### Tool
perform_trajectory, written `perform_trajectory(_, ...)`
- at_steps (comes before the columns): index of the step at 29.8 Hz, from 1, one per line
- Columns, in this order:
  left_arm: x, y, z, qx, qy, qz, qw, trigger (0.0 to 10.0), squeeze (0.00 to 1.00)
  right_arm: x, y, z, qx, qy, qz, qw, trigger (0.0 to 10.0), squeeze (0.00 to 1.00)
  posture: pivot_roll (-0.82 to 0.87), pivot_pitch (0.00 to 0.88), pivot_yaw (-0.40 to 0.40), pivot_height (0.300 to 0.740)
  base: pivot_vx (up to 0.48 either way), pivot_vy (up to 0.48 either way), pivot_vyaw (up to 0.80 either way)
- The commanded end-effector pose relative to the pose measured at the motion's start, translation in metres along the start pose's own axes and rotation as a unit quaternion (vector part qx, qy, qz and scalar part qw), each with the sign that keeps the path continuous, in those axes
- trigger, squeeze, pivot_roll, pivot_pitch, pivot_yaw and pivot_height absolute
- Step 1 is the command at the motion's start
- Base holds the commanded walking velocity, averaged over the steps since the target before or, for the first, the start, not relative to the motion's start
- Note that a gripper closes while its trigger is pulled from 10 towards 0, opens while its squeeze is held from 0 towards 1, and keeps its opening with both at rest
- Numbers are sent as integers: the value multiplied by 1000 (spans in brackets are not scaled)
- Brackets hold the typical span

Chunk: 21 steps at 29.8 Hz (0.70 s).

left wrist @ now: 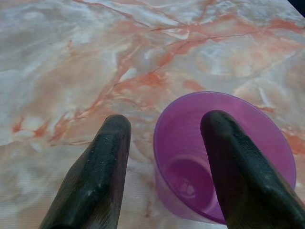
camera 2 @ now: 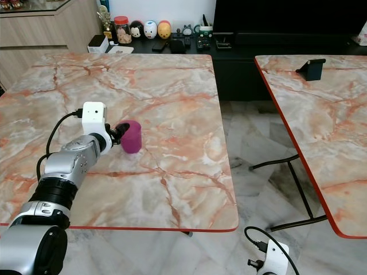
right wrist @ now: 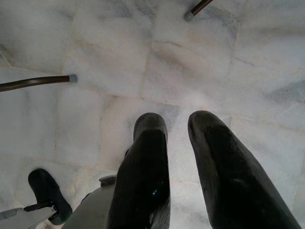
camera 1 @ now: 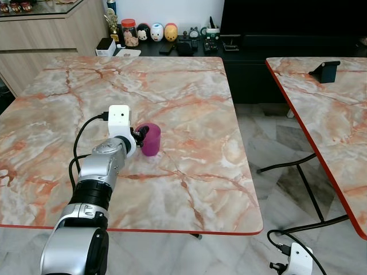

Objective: Setting the table

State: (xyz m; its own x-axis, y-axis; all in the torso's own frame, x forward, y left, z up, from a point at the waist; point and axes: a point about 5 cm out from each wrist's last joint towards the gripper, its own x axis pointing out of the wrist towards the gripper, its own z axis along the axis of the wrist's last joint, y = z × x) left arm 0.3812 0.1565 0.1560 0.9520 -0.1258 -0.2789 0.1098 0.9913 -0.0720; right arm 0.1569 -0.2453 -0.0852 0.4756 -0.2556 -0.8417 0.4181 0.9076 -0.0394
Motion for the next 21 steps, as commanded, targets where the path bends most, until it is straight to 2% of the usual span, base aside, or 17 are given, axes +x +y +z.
perform_trajectory(1, 0, 0, -1, 8, 7, 1, 1000, 5059, 0, 0, -2, -2, 4, 5, -3, 1000, 10000, 0, -7, 0, 3, 740, 0, 0, 0)
perform_trajectory(2, 0, 0, -1, 8, 7, 1, 1000, 5059, 0, 0, -2, -2, 4, 5, -3, 1000, 10000, 0, -7, 0, 3, 740, 0, 0, 0)
perform_trajectory(3, 0, 1, -1, 8, 7, 2, 1000, 588, 0, 0, -2, -2, 4, 5, -2, 1000, 10000, 0, -6, 0, 3, 740, 0, 0, 0)
perform_trajectory(4, 0, 1, -1, 9, 7, 3, 1000, 0, 0, 0, -2, -2, 4, 5, -2, 1000, 10000, 0, -6, 0, 4, 740, 0, 0, 0)
perform_trajectory(21, 0, -6, 2, 6, -1, -11, 1000, 0, 0, 0, 0, -1, 4, 4, -1, 1000, 10000, 0, -3, 0, 2, 740, 0, 0, 0)
